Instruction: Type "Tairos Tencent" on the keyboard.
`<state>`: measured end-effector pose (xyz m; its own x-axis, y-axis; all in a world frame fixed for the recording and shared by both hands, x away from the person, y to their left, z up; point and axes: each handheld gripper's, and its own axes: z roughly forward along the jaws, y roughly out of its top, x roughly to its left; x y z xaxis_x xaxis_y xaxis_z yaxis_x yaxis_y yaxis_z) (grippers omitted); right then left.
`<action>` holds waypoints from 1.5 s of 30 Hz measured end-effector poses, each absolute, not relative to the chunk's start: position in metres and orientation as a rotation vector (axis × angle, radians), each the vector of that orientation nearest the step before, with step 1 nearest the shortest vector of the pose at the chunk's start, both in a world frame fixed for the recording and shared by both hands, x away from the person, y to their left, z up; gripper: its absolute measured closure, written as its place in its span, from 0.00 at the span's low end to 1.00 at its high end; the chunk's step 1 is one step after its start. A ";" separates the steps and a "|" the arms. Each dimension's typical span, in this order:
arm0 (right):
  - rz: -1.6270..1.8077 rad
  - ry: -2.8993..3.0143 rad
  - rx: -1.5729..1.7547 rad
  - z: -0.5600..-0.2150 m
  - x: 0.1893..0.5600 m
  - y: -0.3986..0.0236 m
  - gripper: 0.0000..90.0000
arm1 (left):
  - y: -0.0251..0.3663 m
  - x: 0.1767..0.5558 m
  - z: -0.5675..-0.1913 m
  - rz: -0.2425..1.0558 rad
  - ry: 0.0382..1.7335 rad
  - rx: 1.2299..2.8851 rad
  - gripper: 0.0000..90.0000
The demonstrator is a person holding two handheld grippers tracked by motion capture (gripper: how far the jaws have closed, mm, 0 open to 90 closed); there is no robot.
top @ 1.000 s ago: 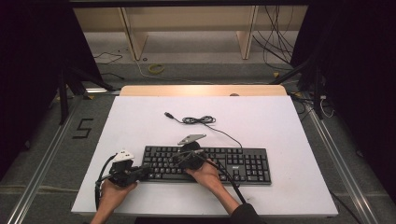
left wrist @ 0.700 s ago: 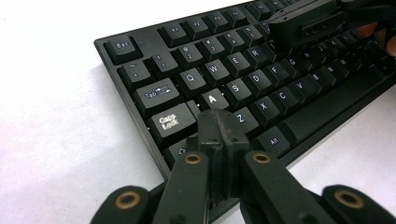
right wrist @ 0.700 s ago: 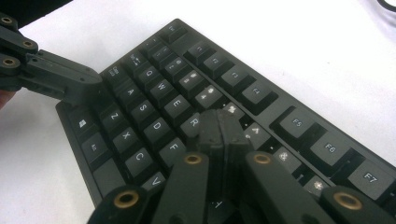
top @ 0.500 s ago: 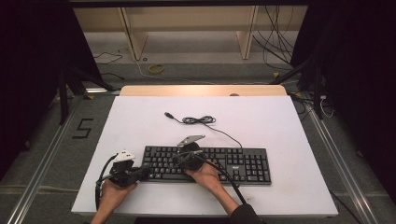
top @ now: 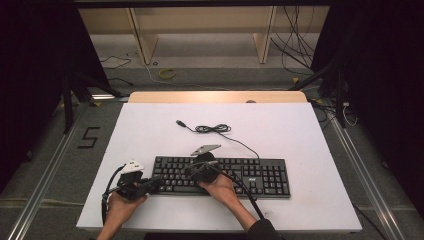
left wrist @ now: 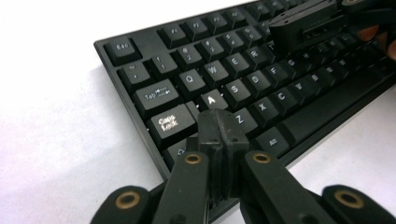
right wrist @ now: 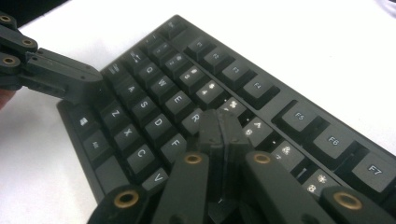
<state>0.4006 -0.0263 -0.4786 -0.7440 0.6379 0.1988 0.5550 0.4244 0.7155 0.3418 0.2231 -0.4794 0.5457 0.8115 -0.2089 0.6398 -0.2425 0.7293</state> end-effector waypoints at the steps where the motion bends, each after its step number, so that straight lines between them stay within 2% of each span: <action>1: 1.233 2.557 1.078 -0.477 0.400 -0.028 1.00 | 0.223 0.342 -0.479 0.268 1.170 1.971 0.99; 10: 1.296 2.540 1.078 -0.471 0.398 -0.033 0.97 | 0.224 0.340 -0.474 0.259 1.147 1.928 0.94; 15: 1.337 2.528 1.078 -0.467 0.397 -0.038 0.90 | 0.222 0.340 -0.472 0.260 1.139 1.910 0.87; 18: 1.362 2.519 1.076 -0.464 0.396 -0.043 0.85 | 0.222 0.341 -0.470 0.258 1.129 1.904 0.78; 19: 1.382 2.512 1.072 -0.463 0.395 -0.046 0.79 | 0.221 0.341 -0.469 0.260 1.130 1.893 0.75; 20: 1.382 2.512 1.072 -0.463 0.395 -0.046 0.79 | 0.221 0.342 -0.469 0.260 1.130 1.892 0.75; 21: 1.402 2.512 1.068 -0.461 0.393 -0.049 0.75 | 0.221 0.342 -0.468 0.255 1.133 1.881 0.68; 26: 1.410 2.512 1.061 -0.459 0.391 -0.053 0.66 | 0.219 0.347 -0.467 0.244 1.144 1.857 0.58; 27: 1.429 2.504 1.059 -0.458 0.390 -0.056 0.60 | 0.219 0.347 -0.467 0.244 1.144 1.857 0.51; 28: 1.429 2.504 1.059 -0.458 0.390 -0.056 0.60 | 0.219 0.348 -0.466 0.244 1.149 1.845 0.51; 29: 1.441 2.496 1.058 -0.456 0.389 -0.058 0.55 | 0.218 0.349 -0.466 0.244 1.145 1.841 0.47; 30: 1.441 2.496 1.058 -0.456 0.389 -0.058 0.55 | 0.218 0.349 -0.466 0.244 1.145 1.841 0.43; 32: 1.453 2.494 1.055 -0.455 0.387 -0.061 0.52 | 0.218 0.350 -0.466 0.248 1.147 1.839 0.43; 33: 1.457 2.484 1.057 -0.454 0.386 -0.064 0.47 | 0.218 0.350 -0.466 0.248 1.147 1.839 0.41; 38: 1.473 2.473 1.057 -0.453 0.385 -0.070 0.44 | 0.219 0.353 -0.465 0.264 1.155 1.826 0.39; 41: 1.478 2.466 1.059 -0.453 0.384 -0.073 0.43 | 0.219 0.355 -0.464 0.267 1.157 1.825 0.45; 45: 1.480 2.463 1.058 -0.453 0.383 -0.075 0.42 | 0.219 0.355 -0.464 0.267 1.157 1.825 0.45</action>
